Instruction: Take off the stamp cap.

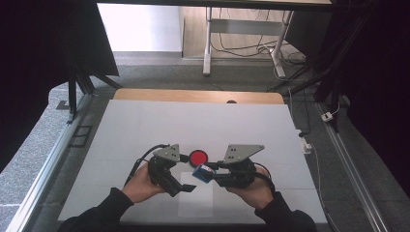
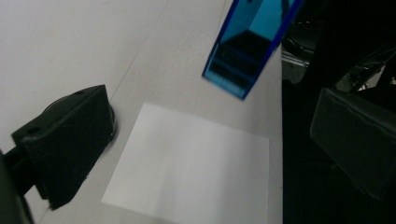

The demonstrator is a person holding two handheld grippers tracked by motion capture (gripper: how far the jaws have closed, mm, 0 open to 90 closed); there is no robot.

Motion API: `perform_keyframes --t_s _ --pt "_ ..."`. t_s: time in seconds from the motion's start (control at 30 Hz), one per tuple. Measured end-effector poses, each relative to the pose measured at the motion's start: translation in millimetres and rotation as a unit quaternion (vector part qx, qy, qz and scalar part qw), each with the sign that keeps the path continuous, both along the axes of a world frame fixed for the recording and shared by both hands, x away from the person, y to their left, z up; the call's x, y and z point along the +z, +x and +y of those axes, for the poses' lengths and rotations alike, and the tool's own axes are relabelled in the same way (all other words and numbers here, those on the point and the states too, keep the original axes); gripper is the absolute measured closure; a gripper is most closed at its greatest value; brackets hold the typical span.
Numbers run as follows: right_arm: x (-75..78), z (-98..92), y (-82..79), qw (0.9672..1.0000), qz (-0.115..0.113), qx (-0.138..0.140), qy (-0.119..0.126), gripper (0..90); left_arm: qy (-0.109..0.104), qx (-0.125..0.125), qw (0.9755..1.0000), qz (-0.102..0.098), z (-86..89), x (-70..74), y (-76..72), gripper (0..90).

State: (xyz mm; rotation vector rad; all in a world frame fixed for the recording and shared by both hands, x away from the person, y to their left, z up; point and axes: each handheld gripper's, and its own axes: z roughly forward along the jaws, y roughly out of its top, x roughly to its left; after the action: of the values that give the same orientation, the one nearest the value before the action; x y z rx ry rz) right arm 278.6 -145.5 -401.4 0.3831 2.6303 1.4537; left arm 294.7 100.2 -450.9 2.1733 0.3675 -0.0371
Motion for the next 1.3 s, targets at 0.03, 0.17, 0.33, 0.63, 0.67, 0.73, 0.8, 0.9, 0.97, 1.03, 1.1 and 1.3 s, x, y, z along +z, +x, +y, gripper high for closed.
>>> perform_keyframes --t_s 0.03,0.17,0.33,0.63,0.67,0.73,0.8,0.9,0.97,1.03,1.1,1.3 --pt "-0.2 0.2 -0.1 1.0000 0.000 0.002 0.001 71.3 -0.001 -0.009 1.0000 -0.001 -2.0 -0.3 0.5 0.0" --pt "-0.1 0.5 -0.8 1.0000 0.003 0.007 0.005 71.3 -0.013 -0.027 0.9996 -0.001 -7.0 -3.3 1.1 0.0" --pt "-0.2 1.1 -1.1 0.9996 0.012 0.022 0.010 71.3 -0.025 -0.041 0.9988 0.002 -8.6 -7.7 -0.7 0.0" --pt "-1.3 4.0 -3.8 0.9988 0.016 0.046 0.009 71.3 -0.015 -0.077 0.9969 -0.010 -6.0 -13.0 -3.9 20.7" --pt "-1.3 4.1 -3.8 0.9986 0.018 0.049 0.009 71.3 -0.017 -0.079 0.9967 -0.008 -5.0 -13.3 -3.6 24.9" --pt "-1.4 4.5 -4.4 0.9984 0.020 0.052 0.009 71.3 -0.024 -0.085 0.9961 -0.003 -2.7 -14.3 -2.9 32.2" --pt "-1.4 4.8 -4.8 0.9979 0.021 0.060 0.013 71.3 -0.028 -0.091 0.9954 -0.002 -0.4 -14.7 -2.5 38.0" --pt "-1.2 5.6 -5.6 0.9975 0.021 0.066 0.013 71.3 -0.038 -0.100 0.9942 0.000 1.9 -14.5 -2.3 44.4" --pt "-1.5 6.0 -5.9 0.9974 0.024 0.067 0.014 71.3 -0.044 -0.108 0.9932 0.002 2.6 -14.3 -2.5 47.8" --pt "-1.7 6.1 -6.0 0.9972 0.024 0.069 0.014 71.3 -0.046 -0.111 0.9928 0.003 2.9 -14.2 -2.6 49.0" --pt "-1.8 6.0 -5.9 0.9970 0.025 0.071 0.015 71.4 -0.047 -0.116 0.9922 0.002 2.9 -14.6 -2.9 50.6" --pt "-1.7 6.3 -5.9 0.9966 0.024 0.077 0.015 71.3 -0.050 -0.127 0.9906 0.003 2.5 -15.4 -3.5 56.4"
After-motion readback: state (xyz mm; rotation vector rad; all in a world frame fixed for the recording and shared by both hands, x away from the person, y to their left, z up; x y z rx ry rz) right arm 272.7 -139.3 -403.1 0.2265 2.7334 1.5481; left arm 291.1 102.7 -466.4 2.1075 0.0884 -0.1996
